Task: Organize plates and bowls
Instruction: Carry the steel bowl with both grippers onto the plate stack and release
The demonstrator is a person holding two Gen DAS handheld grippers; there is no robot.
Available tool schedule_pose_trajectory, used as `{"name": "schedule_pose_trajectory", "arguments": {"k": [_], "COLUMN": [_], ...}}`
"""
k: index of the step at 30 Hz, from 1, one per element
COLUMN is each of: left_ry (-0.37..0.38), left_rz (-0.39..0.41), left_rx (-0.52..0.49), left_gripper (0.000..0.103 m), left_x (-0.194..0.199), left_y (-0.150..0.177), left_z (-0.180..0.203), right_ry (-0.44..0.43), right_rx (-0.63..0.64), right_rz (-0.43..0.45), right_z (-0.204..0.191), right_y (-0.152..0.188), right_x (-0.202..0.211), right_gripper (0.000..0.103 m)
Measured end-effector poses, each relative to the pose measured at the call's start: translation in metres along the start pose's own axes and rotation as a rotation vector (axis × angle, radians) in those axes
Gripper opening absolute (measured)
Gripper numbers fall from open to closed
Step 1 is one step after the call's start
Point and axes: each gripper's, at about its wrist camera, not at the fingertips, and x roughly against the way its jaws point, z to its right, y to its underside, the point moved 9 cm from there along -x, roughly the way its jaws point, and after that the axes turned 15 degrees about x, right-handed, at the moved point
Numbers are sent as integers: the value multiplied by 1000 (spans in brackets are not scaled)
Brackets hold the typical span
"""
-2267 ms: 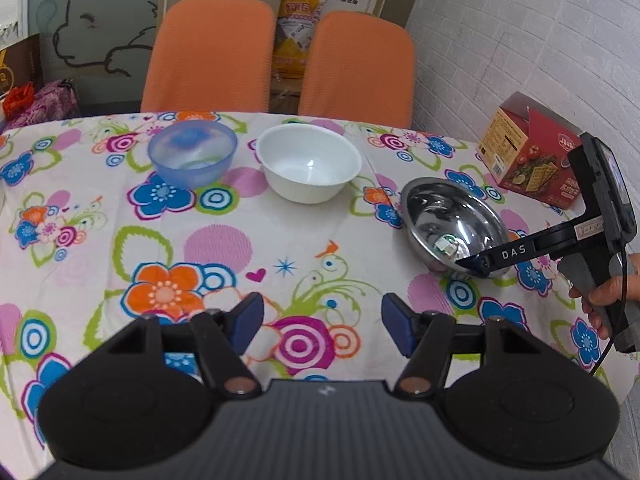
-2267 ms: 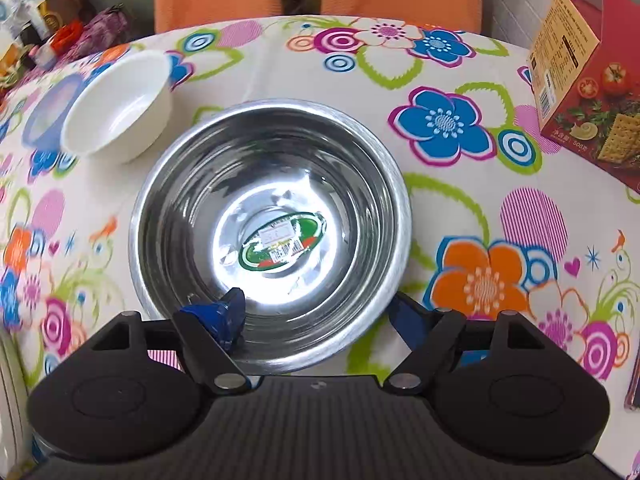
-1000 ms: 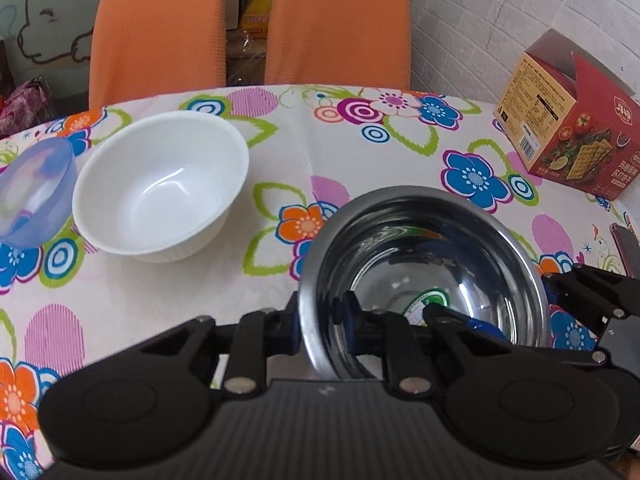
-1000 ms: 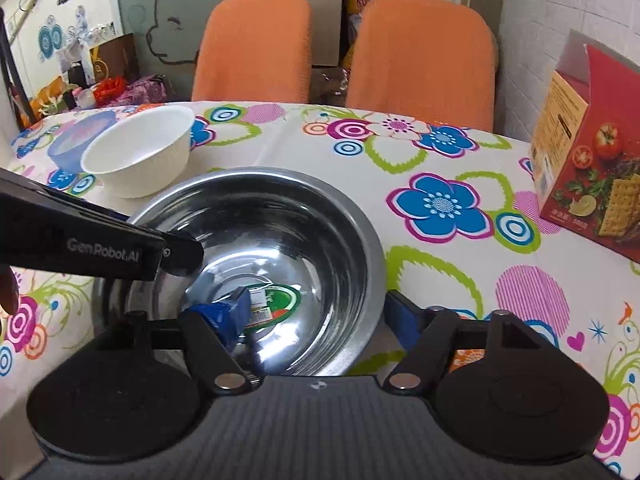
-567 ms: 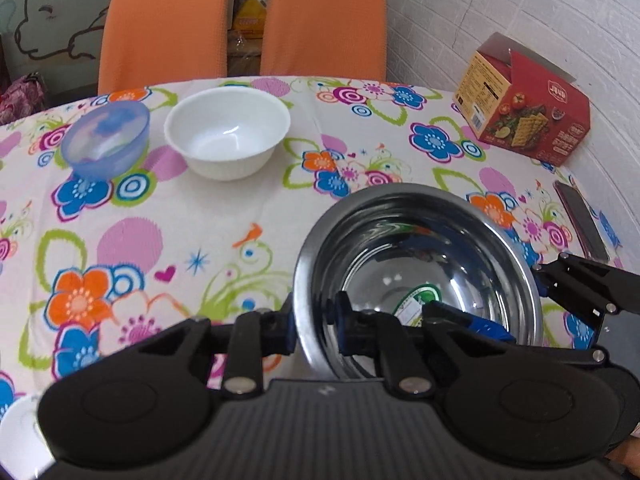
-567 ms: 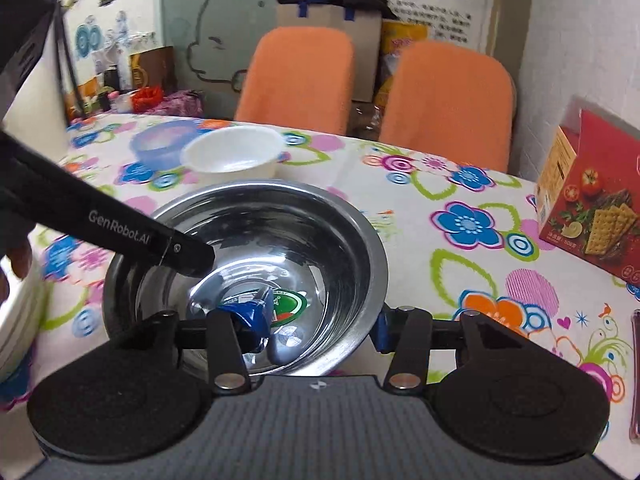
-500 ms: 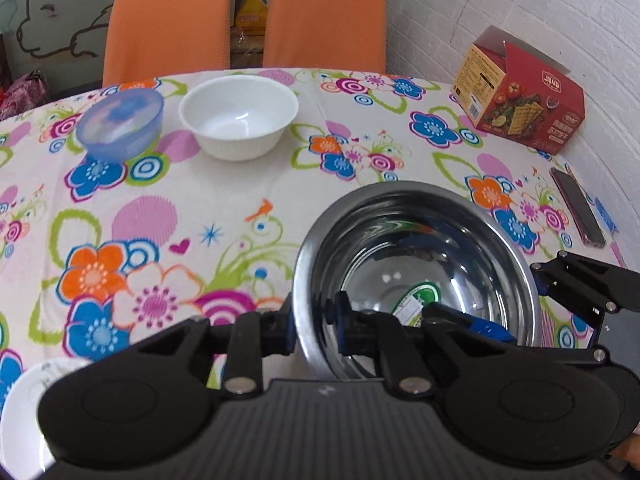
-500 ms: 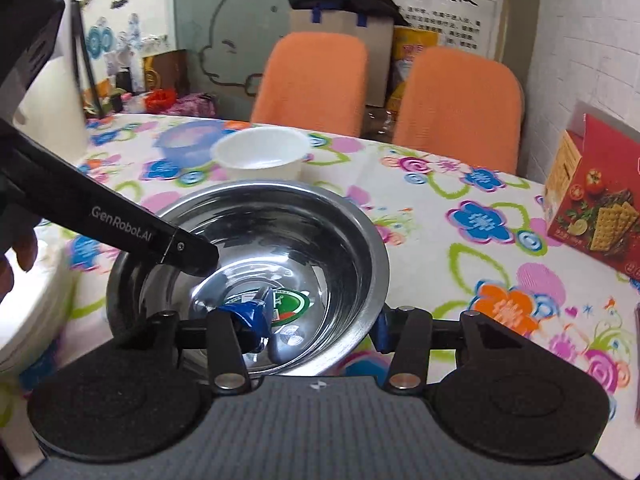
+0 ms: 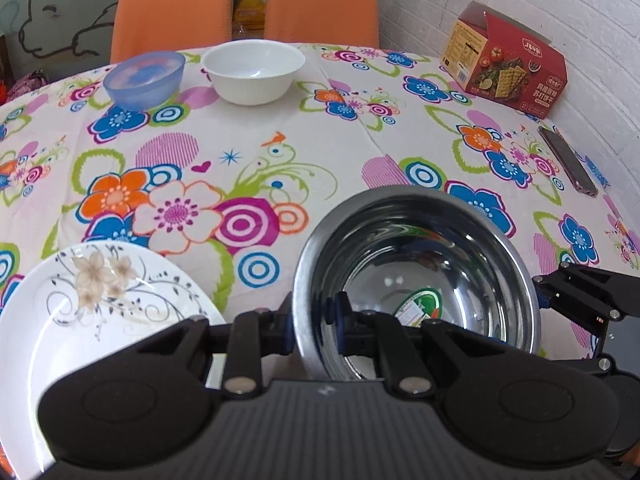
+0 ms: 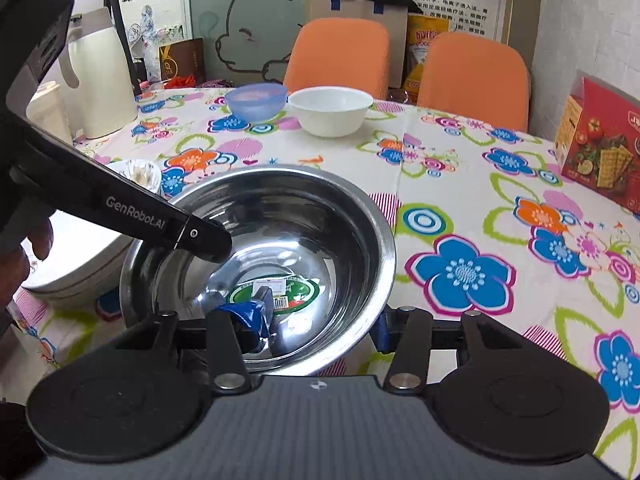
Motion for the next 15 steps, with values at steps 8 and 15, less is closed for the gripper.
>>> {"name": "schedule_pose_trajectory", "arguments": {"k": [8,15], "left_ry": [-7,18], "left_rz": [6,134], "left_rx": [-31,-34], "left_gripper": [10,58], "left_x": [-4,26], "left_y": [1,-28], "left_z": [1,-2], "right_ry": [-43,-50], "right_rx": [-1,-44], "right_rz": [-37,-54], "right_z": [-7,2], "right_y": [8,11], "right_x": [-8,8], "right_gripper": [38,38]}}
